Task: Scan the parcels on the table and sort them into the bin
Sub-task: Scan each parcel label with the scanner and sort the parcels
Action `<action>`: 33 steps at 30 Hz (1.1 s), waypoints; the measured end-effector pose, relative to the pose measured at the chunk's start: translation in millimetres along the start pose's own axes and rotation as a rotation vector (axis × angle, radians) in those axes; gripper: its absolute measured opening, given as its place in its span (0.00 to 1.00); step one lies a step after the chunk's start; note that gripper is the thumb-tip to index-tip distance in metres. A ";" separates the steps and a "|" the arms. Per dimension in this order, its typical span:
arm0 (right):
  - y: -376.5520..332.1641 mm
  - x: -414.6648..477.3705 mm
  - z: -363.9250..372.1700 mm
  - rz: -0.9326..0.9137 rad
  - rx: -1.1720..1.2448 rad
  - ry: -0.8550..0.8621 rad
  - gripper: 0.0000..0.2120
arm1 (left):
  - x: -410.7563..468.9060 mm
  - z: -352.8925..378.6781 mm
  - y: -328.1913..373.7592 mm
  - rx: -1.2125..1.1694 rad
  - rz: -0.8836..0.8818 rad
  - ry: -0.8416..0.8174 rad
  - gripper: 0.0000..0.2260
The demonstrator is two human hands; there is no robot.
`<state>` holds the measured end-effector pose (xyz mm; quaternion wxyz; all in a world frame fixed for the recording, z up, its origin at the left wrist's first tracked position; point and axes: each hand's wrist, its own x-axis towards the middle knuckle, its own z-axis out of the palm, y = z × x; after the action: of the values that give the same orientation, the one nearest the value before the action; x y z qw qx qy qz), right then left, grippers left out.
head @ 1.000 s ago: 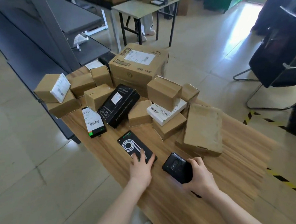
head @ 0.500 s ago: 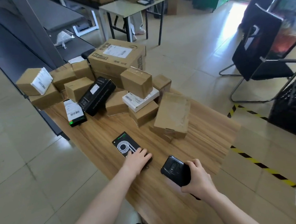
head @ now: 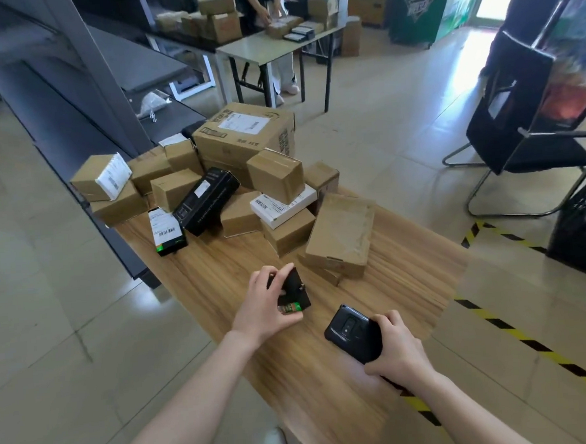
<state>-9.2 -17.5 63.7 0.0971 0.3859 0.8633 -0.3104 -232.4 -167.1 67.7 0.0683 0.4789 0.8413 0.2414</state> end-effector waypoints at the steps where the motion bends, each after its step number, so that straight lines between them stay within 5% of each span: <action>1: -2.6 0.4 1.3 -0.005 -0.005 -0.001 0.39 | -3.5 -2.4 -2.8 -0.022 -0.013 0.033 0.40; 12: -44.7 19.6 15.6 -0.075 -0.043 -0.014 0.39 | -39.4 -38.9 -52.5 -0.139 -0.292 0.190 0.39; 25: -92.9 39.1 40.8 -0.098 -0.100 -0.053 0.43 | -57.3 -24.2 -122.4 0.024 -0.385 -0.174 0.41; 33: -104.8 53.4 34.2 -0.176 -0.380 -0.015 0.41 | -30.8 -18.5 -140.4 0.179 -0.199 -0.243 0.33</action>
<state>-124.3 -59.4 63.3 0.1472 0.2812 0.9360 -0.1524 -330.8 -258.9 14.1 0.1502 0.4228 0.8883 0.0982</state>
